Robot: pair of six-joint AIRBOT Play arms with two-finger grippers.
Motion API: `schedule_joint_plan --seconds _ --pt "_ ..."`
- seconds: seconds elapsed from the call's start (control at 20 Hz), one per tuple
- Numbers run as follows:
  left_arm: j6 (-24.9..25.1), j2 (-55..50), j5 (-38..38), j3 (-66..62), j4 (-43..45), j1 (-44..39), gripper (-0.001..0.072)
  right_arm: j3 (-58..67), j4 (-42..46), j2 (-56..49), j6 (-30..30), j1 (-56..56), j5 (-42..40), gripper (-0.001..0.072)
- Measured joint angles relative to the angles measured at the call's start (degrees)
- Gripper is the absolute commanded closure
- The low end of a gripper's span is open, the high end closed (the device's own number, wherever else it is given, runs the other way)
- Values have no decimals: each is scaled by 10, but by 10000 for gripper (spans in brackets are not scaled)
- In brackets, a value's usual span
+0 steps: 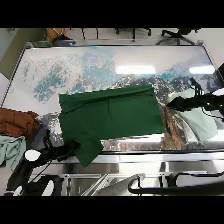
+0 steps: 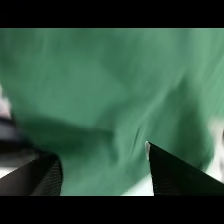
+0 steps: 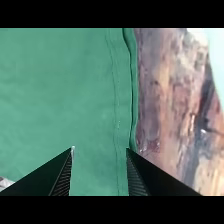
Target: Fold the shirts.
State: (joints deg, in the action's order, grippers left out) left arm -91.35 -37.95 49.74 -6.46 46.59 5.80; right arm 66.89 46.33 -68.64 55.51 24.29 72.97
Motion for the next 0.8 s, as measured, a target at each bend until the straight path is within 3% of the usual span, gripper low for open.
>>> schedule_joint_plan --seconds 0.05,0.3,0.6,0.8 --pt "-2 7 -31 3 10 -7 681 -5 0 0 0 0 -2 319" --pt "-4 46 -51 -35 11 -42 690 -41 11 0 17 1 -7 319" --pt "1 50 6 -91 42 -26 689 -70 92 0 77 2 -1 320" --pt "34 4 47 -125 50 1 690 -115 106 1 89 0 -3 322"
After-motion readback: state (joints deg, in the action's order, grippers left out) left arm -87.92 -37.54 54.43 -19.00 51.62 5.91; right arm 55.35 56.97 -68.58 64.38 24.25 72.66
